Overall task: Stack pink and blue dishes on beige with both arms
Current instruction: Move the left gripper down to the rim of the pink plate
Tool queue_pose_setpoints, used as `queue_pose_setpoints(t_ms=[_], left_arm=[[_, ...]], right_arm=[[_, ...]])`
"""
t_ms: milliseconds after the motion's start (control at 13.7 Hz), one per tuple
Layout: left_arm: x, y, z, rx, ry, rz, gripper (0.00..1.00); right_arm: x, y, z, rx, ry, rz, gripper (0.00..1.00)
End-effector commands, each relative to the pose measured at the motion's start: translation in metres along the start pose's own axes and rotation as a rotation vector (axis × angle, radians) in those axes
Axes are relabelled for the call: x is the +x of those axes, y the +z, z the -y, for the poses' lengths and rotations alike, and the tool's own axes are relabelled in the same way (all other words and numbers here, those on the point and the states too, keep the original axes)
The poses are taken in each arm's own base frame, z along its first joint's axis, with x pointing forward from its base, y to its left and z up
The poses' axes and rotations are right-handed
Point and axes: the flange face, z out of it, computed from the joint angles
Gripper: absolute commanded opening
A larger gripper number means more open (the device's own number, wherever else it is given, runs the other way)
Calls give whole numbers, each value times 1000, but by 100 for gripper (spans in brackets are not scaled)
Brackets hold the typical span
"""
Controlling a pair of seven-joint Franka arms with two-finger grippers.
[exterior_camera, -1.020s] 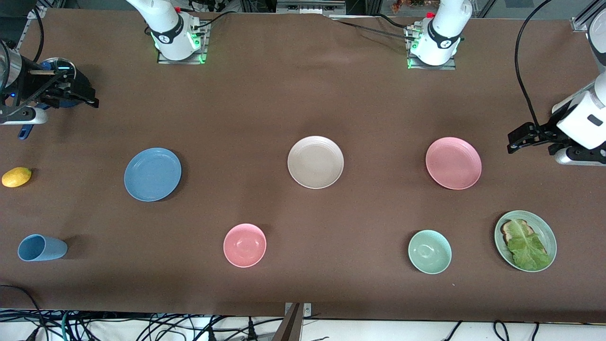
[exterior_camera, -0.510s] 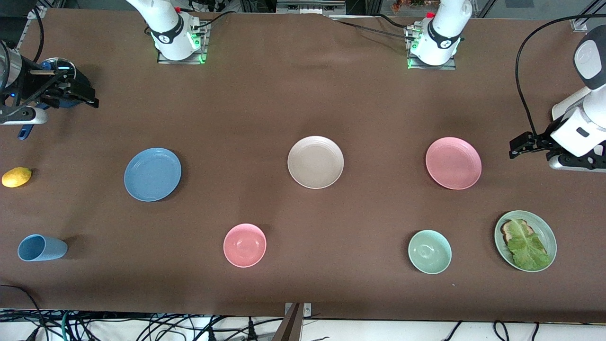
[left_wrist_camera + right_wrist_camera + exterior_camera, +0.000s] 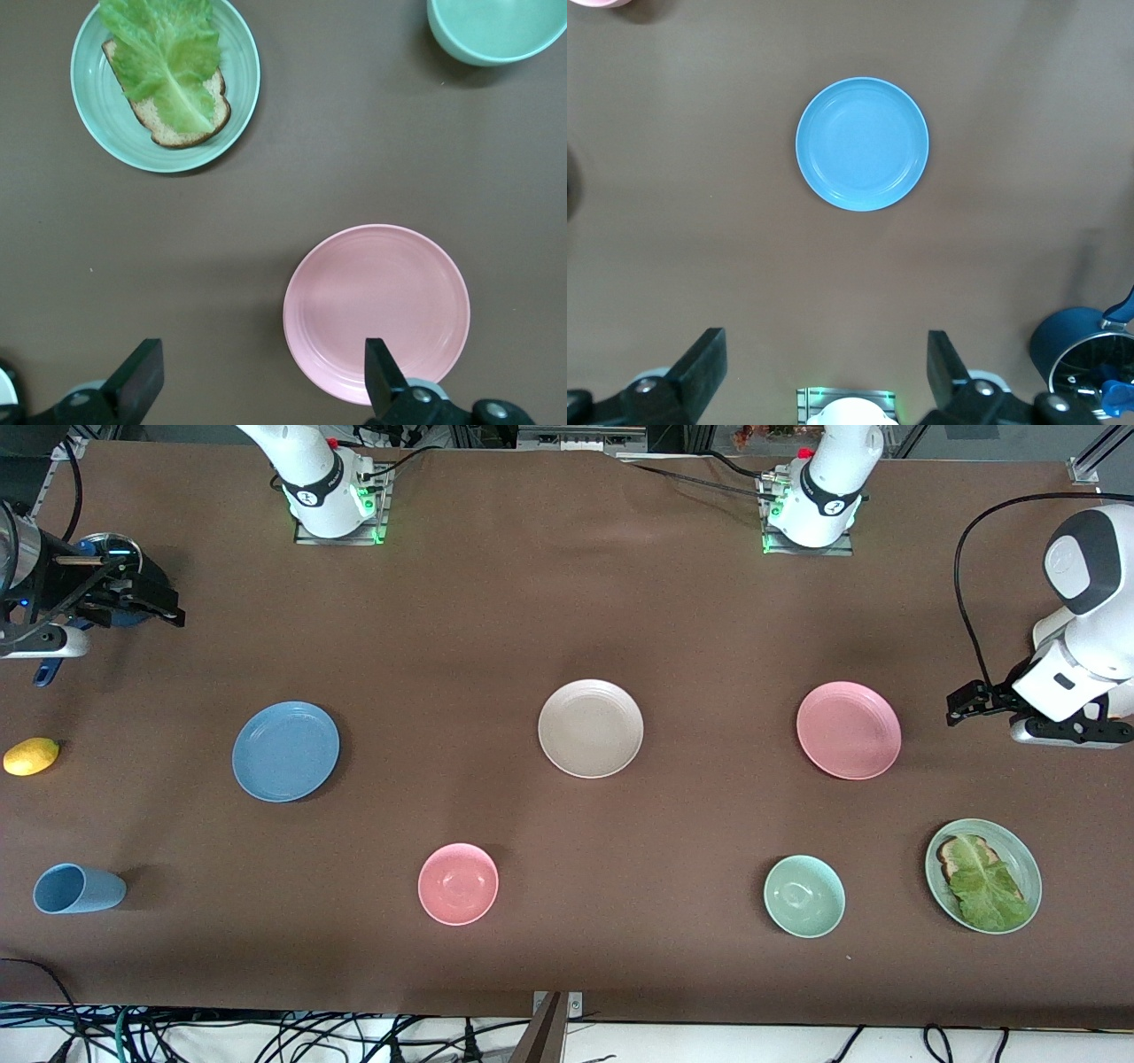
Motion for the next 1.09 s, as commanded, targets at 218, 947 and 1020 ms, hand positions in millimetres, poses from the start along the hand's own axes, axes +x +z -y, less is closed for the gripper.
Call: queue_pose_setpoints(t_ms=[218, 947, 1020], left_arm=[[-3, 54, 12, -38, 19, 2, 100], [-31, 138, 17, -78, -16, -34, 100], [-32, 149, 15, -98, -24, -27, 100]], right_arm=[[-2, -6, -1, -10, -1, 3, 100], [-2, -6, 0, -10, -1, 3, 100], [-2, -6, -1, -10, 1, 3, 100]])
